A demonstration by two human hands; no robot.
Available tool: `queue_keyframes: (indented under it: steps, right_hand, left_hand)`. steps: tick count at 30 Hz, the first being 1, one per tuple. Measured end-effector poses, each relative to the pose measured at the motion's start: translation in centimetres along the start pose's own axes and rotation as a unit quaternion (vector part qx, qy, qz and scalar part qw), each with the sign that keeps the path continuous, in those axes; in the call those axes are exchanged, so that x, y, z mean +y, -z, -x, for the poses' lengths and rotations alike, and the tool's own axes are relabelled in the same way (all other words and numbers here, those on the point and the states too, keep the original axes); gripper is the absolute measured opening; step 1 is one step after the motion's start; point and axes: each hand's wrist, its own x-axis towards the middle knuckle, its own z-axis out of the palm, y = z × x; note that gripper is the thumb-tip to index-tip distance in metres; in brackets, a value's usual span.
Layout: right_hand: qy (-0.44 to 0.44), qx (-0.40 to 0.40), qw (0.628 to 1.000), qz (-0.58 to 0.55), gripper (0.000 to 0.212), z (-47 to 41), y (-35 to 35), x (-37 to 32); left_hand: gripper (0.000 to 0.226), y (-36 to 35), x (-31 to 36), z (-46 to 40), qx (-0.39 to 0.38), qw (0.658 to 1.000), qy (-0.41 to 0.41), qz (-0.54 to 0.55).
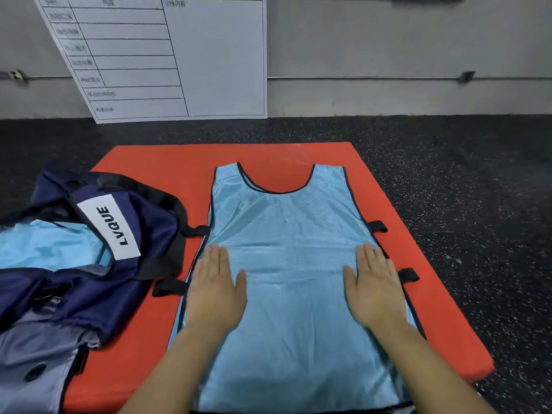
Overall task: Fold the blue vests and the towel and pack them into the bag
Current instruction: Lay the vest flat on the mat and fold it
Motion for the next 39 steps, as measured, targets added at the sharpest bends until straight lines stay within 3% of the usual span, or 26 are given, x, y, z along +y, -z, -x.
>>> queue_keyframes:
  steps: [3,8,10,15,20,25,29,36,39]
  right_hand:
    - [-0.004,0.02,1.0,0.003,0.069,0.0,0.2,-1.0]
    - [0.16,0.012,0.986,-0.036,0.079,-3.5,-0.5,-8.5]
    - [0.182,-0.007,0.983,-0.036,0.083,-4.9,-1.1,-9.9]
    - [0.101,-0.022,0.995,-0.007,0.068,-7.3,-2.0,-4.5]
    - [0.017,0.018,0.999,0.022,0.073,-9.4,-0.9,-0.6]
    - [0.119,0.012,0.993,-0.009,0.064,-12.3,-1.1,-8.7]
    - [0.162,-0.038,0.985,-0.043,0.067,-13.7,-2.0,-13.6]
    - [0.07,-0.06,0.996,0.015,0.07,-17.3,-1.9,-5.5]
    - [0.008,-0.049,0.998,0.033,0.07,-18.5,-1.3,-3.0]
  left_hand:
    - [0.07,0.8,0.2,-1.0,-0.013,1.0,0.005,-0.004]
    - [0.076,-0.5,5.8,-4.3,0.001,0.993,-0.114,0.026]
    - [0.079,-1.5,6.4,-5.3,-0.017,0.991,-0.131,0.037]
    - [0.081,-1.4,0.9,-7.9,-0.003,0.999,-0.048,0.008]
    - [0.082,0.0,-1.4,-10.2,-0.02,1.0,-0.015,-0.01]
    - [0.067,-0.4,3.1,-13.1,-0.004,0.998,-0.062,0.021]
    - [0.091,-2.3,4.0,-14.4,-0.037,0.996,-0.078,0.003]
    - [0.078,-0.7,-2.5,-17.9,-0.063,0.996,0.015,-0.057]
    - [0.076,-0.7,-2.2,-18.7,-0.068,0.995,0.034,-0.068]
